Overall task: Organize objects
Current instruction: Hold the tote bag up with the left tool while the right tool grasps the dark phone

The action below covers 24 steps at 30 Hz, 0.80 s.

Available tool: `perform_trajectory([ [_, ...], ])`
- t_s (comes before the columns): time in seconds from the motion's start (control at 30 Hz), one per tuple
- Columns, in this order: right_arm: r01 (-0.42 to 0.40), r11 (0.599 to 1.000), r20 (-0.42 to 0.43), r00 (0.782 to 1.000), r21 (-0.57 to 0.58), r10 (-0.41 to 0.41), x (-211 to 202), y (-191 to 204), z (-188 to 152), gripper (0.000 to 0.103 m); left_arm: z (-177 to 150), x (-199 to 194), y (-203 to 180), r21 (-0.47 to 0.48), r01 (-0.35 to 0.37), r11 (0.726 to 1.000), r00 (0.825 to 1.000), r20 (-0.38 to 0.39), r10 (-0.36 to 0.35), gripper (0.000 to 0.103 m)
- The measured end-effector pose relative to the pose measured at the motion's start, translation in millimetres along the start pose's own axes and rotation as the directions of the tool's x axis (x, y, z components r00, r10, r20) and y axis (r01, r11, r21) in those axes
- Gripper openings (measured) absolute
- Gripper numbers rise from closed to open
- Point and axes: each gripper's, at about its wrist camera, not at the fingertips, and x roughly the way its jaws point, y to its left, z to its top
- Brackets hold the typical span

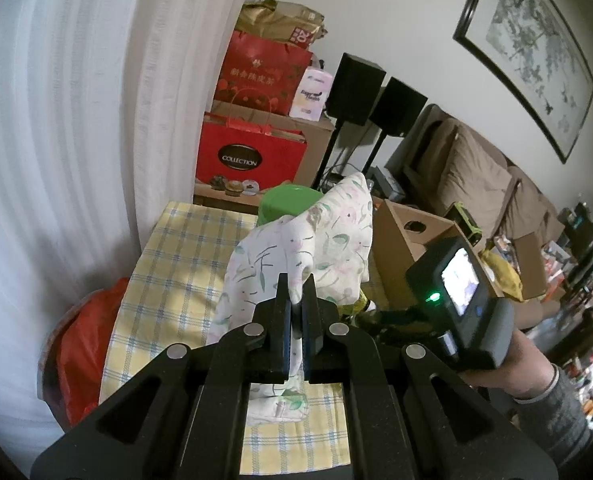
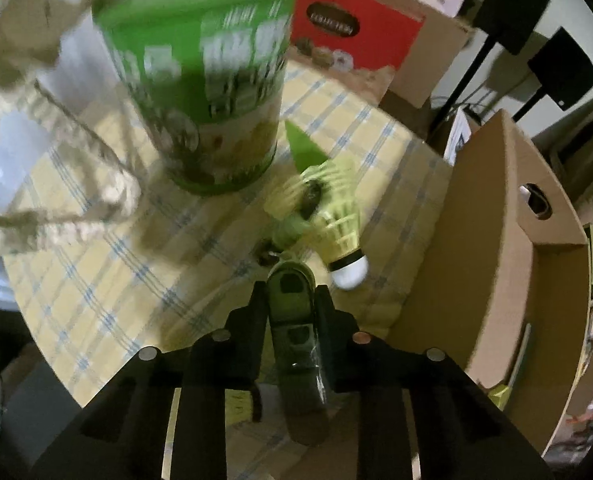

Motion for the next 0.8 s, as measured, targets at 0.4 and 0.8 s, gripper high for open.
perform_trajectory([
  [0.4, -0.026, 0.997, 0.194, 0.981, 0.070, 0.012, -69.8, -13.7, -4.9, 0.020, 1.6, -5.8, -18.0, 0.016, 0.014, 1.000, 1.000, 0.008, -0.014, 0.004],
  [0.8, -0.083, 0.987, 0.291, 0.956, 0.137, 0.040, -129.3, -36.8, -19.4, 0.020, 16.0, -19.9, -59.6, 0.056, 0.092, 0.994, 0.996, 0.005, -0.092, 0.004],
])
